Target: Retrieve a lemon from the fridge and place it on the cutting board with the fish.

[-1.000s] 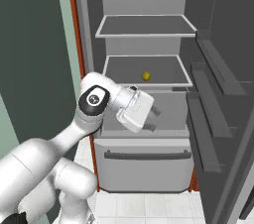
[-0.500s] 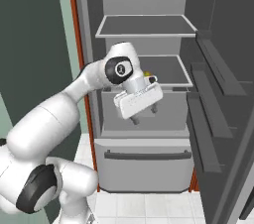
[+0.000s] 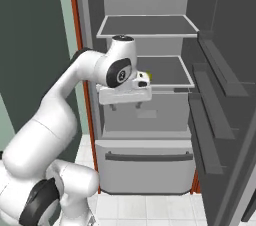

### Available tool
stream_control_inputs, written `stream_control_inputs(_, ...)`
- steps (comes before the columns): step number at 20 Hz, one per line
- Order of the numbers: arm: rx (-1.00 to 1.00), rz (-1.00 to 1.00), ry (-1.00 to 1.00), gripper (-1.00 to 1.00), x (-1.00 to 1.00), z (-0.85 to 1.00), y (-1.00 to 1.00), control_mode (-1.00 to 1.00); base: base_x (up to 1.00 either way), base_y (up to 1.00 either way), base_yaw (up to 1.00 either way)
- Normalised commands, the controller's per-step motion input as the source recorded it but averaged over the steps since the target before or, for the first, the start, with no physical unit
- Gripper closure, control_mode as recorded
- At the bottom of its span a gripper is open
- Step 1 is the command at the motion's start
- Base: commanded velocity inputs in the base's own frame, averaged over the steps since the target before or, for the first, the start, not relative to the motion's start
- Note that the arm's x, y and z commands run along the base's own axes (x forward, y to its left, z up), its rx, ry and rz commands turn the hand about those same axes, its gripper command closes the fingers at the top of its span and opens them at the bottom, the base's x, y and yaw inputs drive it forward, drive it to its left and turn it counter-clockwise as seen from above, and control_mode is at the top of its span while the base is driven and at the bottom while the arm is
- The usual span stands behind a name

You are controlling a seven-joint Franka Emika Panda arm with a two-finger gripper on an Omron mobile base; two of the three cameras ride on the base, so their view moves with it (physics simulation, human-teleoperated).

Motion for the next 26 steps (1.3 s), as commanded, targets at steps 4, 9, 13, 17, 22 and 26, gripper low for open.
stream_control_inputs(4,-0.07,-0.60,-0.31,-1.00,0.00,-0.04,0.91,-1.00,0.00,0.00,0.00)
stream_control_inputs(9,-0.04,-0.57,0.03,-1.00,0.31,0.00,0.68,-1.00,0.00,0.00,0.00)
stream_control_inputs(13,0.12,-0.60,0.24,-1.00,0.05,-0.04,0.19,-1.00,0.00,0.00,0.00)
stream_control_inputs(17,0.28,-0.12,0.10,-1.00,-0.13,-0.13,0.26,-1.00,0.00,0.00,0.00)
stream_control_inputs(22,0.08,0.19,0.00,-1.00,-0.14,-0.06,0.14,-1.00,0.00,0.00,0.00)
stream_control_inputs(26,-0.01,0.21,-0.02,-1.00,-0.33,-0.12,0.03,-1.00,0.00,0.00,0.00)
